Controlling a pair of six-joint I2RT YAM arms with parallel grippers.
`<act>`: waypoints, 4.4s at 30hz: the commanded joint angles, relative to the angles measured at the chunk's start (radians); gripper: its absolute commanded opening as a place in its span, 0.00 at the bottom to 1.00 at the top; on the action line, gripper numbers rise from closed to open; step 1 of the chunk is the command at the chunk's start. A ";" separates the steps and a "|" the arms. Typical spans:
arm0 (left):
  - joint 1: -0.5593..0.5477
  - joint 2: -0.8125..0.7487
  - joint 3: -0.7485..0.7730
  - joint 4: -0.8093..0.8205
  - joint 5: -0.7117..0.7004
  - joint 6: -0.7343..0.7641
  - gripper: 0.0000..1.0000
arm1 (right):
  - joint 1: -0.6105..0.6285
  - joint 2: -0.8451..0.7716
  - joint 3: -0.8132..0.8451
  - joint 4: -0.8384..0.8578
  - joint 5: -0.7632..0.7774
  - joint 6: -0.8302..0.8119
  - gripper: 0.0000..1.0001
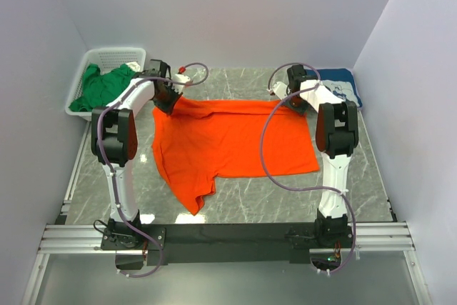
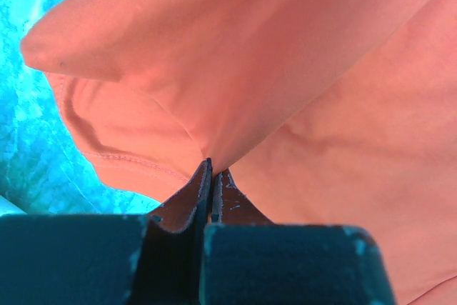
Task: Fold and stack the t-shirts
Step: Fold the tshirt
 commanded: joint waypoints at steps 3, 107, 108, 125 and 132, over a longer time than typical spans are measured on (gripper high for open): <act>0.015 -0.017 0.072 -0.035 0.026 0.005 0.01 | -0.009 -0.009 0.048 0.004 0.010 -0.006 0.13; 0.185 0.215 0.157 0.174 -0.114 0.066 0.01 | -0.029 0.148 0.225 -0.243 -0.016 0.210 0.39; 0.184 0.219 0.158 0.189 -0.126 0.059 0.01 | -0.028 0.143 0.222 -0.237 -0.021 0.210 0.39; 0.161 0.040 0.209 0.085 0.058 -0.055 0.46 | -0.028 -0.056 0.255 -0.281 -0.185 0.204 0.45; 0.152 -0.025 0.186 0.047 0.119 -0.086 0.48 | -0.028 -0.069 0.203 -0.338 -0.208 0.180 0.42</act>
